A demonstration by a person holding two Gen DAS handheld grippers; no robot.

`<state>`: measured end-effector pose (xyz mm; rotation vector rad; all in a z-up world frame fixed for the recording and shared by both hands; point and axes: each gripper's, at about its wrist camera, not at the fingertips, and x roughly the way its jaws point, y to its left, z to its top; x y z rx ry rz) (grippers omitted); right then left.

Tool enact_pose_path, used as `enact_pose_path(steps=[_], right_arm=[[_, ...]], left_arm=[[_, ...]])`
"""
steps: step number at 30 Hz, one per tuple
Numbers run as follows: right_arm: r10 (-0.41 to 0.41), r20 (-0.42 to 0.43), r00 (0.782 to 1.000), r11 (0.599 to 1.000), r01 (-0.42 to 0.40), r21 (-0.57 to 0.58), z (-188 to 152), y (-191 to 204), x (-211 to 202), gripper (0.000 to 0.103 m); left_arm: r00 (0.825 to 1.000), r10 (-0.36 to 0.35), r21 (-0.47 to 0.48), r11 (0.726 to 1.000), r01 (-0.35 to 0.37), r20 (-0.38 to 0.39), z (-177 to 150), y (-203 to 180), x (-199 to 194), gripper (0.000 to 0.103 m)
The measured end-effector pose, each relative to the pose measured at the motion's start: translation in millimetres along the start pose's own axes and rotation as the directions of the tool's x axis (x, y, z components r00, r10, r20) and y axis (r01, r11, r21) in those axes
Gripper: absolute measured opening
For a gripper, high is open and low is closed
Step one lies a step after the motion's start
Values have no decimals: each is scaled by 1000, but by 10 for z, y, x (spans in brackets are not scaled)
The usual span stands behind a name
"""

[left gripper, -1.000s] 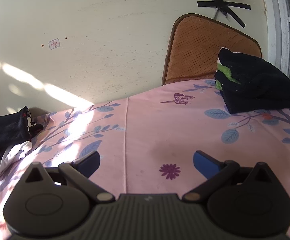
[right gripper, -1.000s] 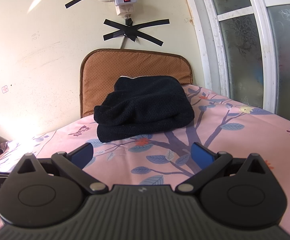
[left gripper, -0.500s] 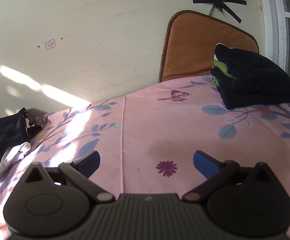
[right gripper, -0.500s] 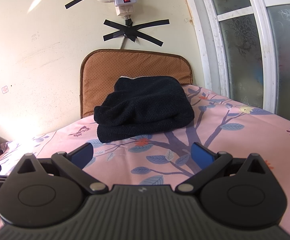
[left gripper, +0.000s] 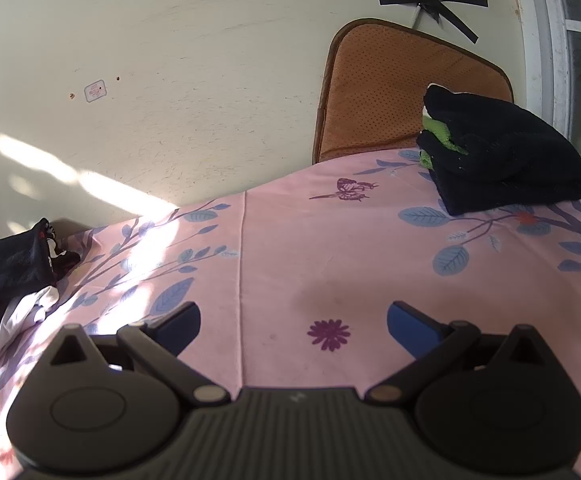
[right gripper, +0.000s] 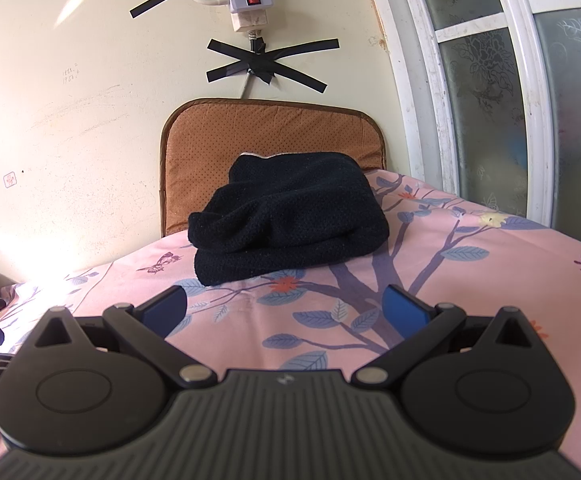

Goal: Fold small clothes

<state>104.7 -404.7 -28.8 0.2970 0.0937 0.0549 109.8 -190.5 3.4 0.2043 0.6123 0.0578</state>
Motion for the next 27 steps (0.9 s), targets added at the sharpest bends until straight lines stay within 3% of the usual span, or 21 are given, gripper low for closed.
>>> enact_pose_path(steps=[27], right_arm=[[1, 0, 1000, 1000, -1, 0, 0, 0, 1, 103]], left_arm=[[998, -51, 6, 999, 51, -20, -4, -28, 7, 103]])
